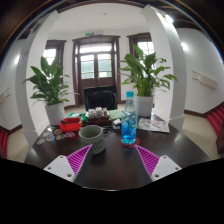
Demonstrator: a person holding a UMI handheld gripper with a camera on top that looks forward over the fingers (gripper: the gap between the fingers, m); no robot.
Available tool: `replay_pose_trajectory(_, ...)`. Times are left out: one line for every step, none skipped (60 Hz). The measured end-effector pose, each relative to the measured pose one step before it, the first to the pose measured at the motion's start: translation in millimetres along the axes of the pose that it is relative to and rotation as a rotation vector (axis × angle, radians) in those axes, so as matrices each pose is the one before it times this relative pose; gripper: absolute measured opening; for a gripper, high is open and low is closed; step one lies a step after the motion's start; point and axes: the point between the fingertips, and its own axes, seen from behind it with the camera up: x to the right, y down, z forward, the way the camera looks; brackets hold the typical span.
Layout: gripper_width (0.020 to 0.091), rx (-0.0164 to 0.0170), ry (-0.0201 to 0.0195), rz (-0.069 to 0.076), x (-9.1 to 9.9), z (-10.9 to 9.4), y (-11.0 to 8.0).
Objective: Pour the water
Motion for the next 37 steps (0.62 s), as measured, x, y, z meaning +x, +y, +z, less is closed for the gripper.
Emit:
replay_pose_trajectory(0.0824,0.00539,-0.0059,-0.0035,-3.51,-7.05,-3.69)
replay_pose_trajectory(0.0823,0.00593,-0.00648,-0.0057,-3.49,-6.65,-3.96)
replay_pose_trajectory(0.0824,0.00491,-0.00642,-0.0066,-3.84,-6.64,-3.47)
replay_pose_trajectory(0.0824,0.00379,-0.00661,-0.0055,-3.44,-5.96,-3.44)
replay_pose_trajectory(0.0825,0.00376,-0.00556,-0.0049,-3.14,-5.51,-3.61)
replay_pose_trajectory(0.0825,0.00444,-0.00401,-0.0038,-2.5,-5.16,-3.74)
replay_pose_trajectory(0.0825,0.00568,-0.0033,-0.003,-0.79,-4.68,-3.47)
replay_pose_trajectory(0.0828,0.00505,0.0005,-0.0013,-2.12,-5.3,-4.07)
replay_pose_trajectory(0.0827,0.00518,-0.00024,0.0005,-2.34,-3.94,-3.59)
replay_pose_trajectory(0.0827,0.00468,-0.00235,0.0012,-2.49,-4.22,-3.08)
replay_pose_trajectory(0.0822,0.00536,-0.00433,0.0007,-2.72,-4.2,-3.12)
replay_pose_trajectory(0.0822,0.00574,-0.00588,-0.0007,-3.3,-4.15,-3.08)
replay_pose_trajectory(0.0821,0.0071,-0.00559,-0.0028,-2.95,-3.67,-3.42)
replay_pose_trajectory(0.0821,0.0077,-0.00728,-0.0036,-1.34,-2.44,-2.61)
replay_pose_trajectory(0.082,0.0057,-0.00532,-0.0037,-3.09,-3.61,-3.11)
replay_pose_trajectory(0.0819,0.00413,-0.00444,-0.0034,-2.87,-3.97,-2.48)
replay_pose_trajectory(0.0823,0.00264,-0.00501,-0.0021,-2.83,-2.9,-1.92)
replay_pose_trajectory(0.0821,0.00201,-0.0057,-0.002,-2.93,-2.59,-1.23)
replay_pose_trajectory(0.0821,0.00174,-0.00547,-0.0031,-2.72,-2.71,-1.16)
replay_pose_trajectory(0.082,0.00271,-0.00472,-0.0043,-2.66,-2.4,-1.23)
replay_pose_trajectory(0.0821,0.00261,-0.00321,-0.0047,-1.76,-2.45,-1.4)
replay_pose_trajectory(0.0823,0.00094,-0.00149,-0.0042,-1.23,-2.14,-0.76)
replay_pose_trajectory(0.0827,-0.00086,-0.00169,-0.0041,-1.03,-2.08,-0.39)
replay_pose_trajectory(0.0824,-0.00103,-0.00251,-0.004,0.0,-1.52,0.29)
replay_pose_trajectory(0.0825,-0.001,-0.00026,-0.0048,-1.13,-1.83,-0.51)
replay_pose_trajectory(0.0826,-0.00023,0.00122,-0.0044,-0.54,-1.42,0.46)
replay_pose_trajectory(0.0825,-0.00185,0.00163,-0.0036,-0.19,-1.43,-0.02)
replay_pose_trajectory(0.0824,-0.00311,0.00128,-0.0022,-0.05,-0.8,0.24)
replay_pose_trajectory(0.0824,-0.00371,-0.00015,-0.0021,-0.49,-0.62,0.43)
replay_pose_trajectory(0.0822,-0.00259,-0.00053,-0.0025,-0.25,-0.46,0.75)
replay_pose_trajectory(0.082,-0.00157,-0.00063,-0.0026,-0.32,-0.37,0.63)
replay_pose_trajectory(0.0821,-0.00084,0.00018,-0.0029,-0.11,-0.13,0.43)
replay_pose_trajectory(0.0821,-0.00131,0.00045,-0.0025,-0.12,-0.4,0.63)
replay_pose_trajectory(0.0821,-0.00133,0.00003,-0.002,0.86,-0.62,1.35)
replay_pose_trajectory(0.0821,-0.00212,0.00084,-0.0019,-0.12,-0.3,0.41)
replay_pose_trajectory(0.0821,-0.00172,0.0004,-0.0018,0.09,-0.46,0.56)
replay_pose_trajectory(0.0818,-0.00063,0.0009,-0.002,0.13,-0.41,0.32)
